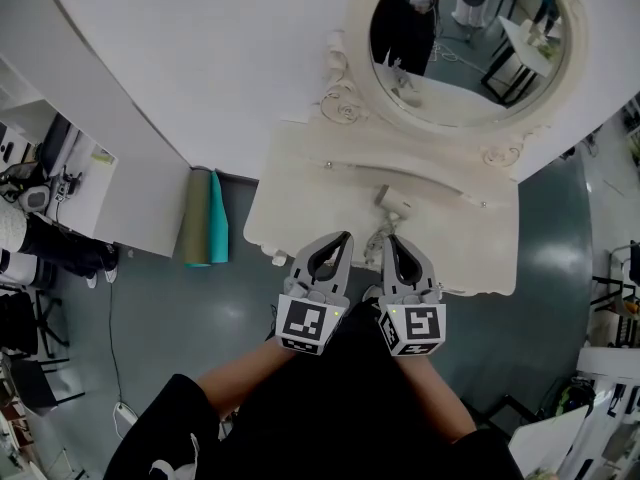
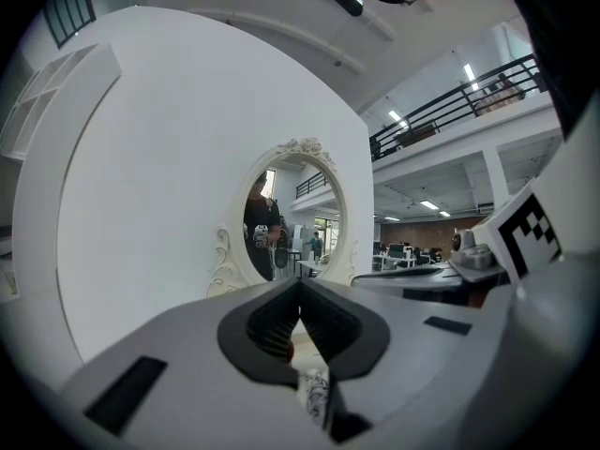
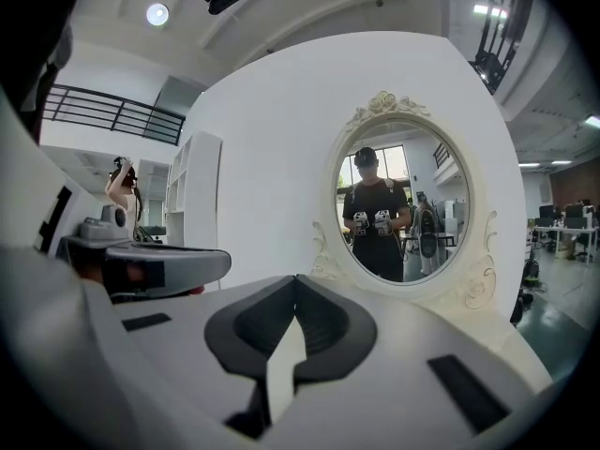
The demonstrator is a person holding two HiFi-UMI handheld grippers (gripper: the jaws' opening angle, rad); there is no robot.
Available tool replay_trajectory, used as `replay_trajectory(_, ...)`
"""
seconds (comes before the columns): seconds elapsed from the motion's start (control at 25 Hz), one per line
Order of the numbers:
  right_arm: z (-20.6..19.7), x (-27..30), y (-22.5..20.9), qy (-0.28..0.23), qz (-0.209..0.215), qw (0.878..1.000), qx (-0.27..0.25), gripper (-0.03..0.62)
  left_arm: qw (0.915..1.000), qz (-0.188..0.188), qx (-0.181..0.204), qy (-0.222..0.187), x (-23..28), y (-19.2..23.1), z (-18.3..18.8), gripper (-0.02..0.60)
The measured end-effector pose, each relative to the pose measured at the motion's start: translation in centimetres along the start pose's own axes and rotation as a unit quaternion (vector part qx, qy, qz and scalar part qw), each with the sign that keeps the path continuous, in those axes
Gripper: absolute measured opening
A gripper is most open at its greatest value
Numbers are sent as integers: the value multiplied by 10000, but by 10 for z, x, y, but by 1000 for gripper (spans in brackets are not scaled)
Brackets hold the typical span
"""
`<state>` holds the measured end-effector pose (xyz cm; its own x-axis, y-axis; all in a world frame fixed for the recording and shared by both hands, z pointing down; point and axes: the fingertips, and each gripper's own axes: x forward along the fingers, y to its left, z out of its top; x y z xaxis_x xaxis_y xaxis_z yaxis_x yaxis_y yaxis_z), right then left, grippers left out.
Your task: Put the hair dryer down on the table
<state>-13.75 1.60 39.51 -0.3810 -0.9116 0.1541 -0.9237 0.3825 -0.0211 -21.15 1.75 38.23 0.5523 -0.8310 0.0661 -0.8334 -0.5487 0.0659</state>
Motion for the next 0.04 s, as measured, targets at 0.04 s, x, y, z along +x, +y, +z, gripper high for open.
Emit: replay_trajectory(0.04,0,0,1,8,4,10000,-12,18,10000,5,-1,18,0,0,-1,15)
